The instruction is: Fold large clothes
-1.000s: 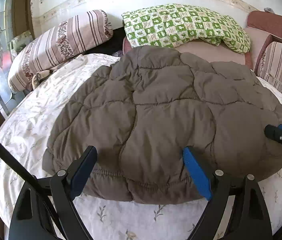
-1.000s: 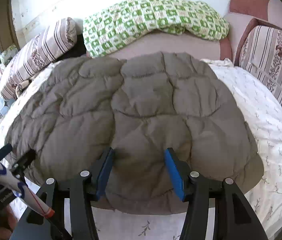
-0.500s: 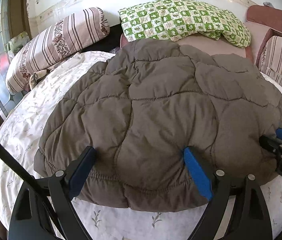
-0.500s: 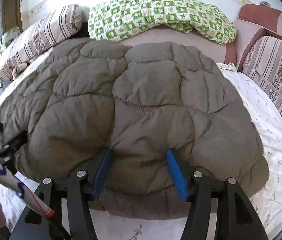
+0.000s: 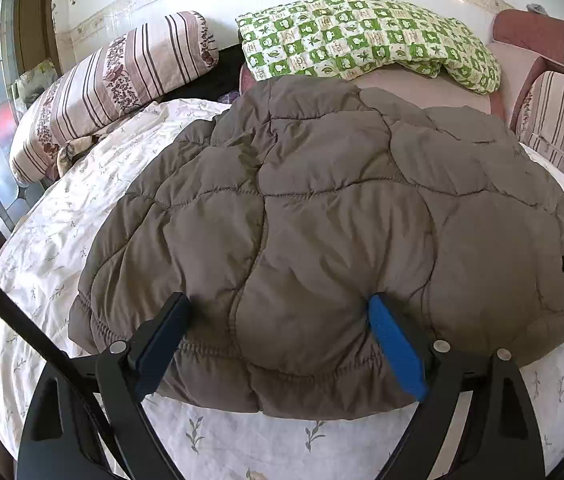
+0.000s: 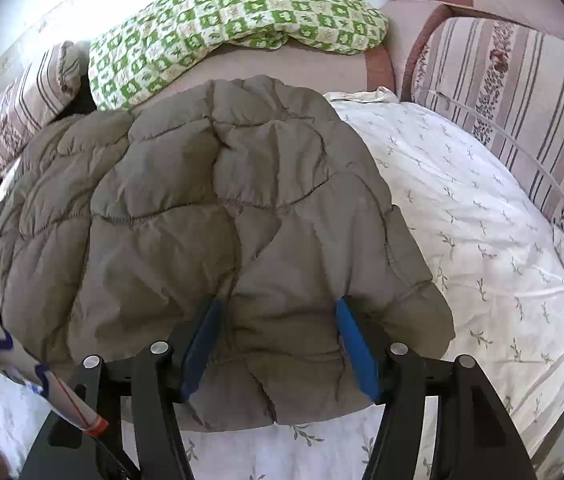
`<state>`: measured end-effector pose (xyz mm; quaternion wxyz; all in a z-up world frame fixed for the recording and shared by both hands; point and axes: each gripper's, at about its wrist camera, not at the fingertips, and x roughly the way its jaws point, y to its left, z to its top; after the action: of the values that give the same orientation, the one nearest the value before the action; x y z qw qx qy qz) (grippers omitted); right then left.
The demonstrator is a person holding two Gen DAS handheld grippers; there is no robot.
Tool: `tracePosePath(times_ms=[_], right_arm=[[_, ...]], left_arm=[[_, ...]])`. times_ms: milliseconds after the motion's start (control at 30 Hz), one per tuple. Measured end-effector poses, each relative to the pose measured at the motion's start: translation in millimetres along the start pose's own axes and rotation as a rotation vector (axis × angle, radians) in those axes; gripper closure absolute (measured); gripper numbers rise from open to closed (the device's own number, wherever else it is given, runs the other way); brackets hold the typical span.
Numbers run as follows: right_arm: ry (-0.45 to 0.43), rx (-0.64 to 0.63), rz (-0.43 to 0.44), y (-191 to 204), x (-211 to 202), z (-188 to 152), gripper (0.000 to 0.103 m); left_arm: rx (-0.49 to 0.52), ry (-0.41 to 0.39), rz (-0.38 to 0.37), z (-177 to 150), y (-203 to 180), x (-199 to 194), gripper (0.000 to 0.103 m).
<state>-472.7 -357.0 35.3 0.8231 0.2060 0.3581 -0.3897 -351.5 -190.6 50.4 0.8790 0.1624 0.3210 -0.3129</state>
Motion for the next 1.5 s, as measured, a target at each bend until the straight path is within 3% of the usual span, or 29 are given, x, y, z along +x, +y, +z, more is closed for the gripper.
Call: tracePosePath(times_ms=[200,333,500,667,800,1000,1233,1500], right_arm=[[-0.099,0.01,-0.006,1.1,-19.7,2.1,0.037],[-0.118,0.004,-0.015,3.7,-19.9,4.6,0.037],[-0.152,-0.048,-0.038,16.6,-18.6,4.2,0.037],[-0.038,-0.012,0.036,19.5,7.7,4.0,0.036],[-0.039,-0.032,0.039,21.5,6.3,3.6,0.036],[-0.222,-0.057,0.005,20.1,-45.1,-3.3,0.036],[-0.15,-0.031,0.071,16.3,-45.5,-20.1,0.036],[-0.09,-0.056,0.02,21.6,-18.6,-23.5,0.036]], left_arm=[[-0.021,-0.033,-0.013,3.3,7.3,-8.3,0.013],[-0.073,-0.094,0.038,11.1,26.3,-16.8,0.013],[-0.142,-0.012,0.05,12.0,48.9,4.4,0.013],[-0.116,-0.008,0.07,9.3,47.0,9.4,0.012],[-0.1,-0.013,0.09,7.1,42.8,10.1,0.011],[-0.111,-0.075,0.11,4.9,40.1,-14.4,0.011],[-0.112,-0.074,0.131,-0.2,40.3,-25.4,0.011],[-0.095,-0.022,0.126,-7.8,33.9,-10.3,0.011]])
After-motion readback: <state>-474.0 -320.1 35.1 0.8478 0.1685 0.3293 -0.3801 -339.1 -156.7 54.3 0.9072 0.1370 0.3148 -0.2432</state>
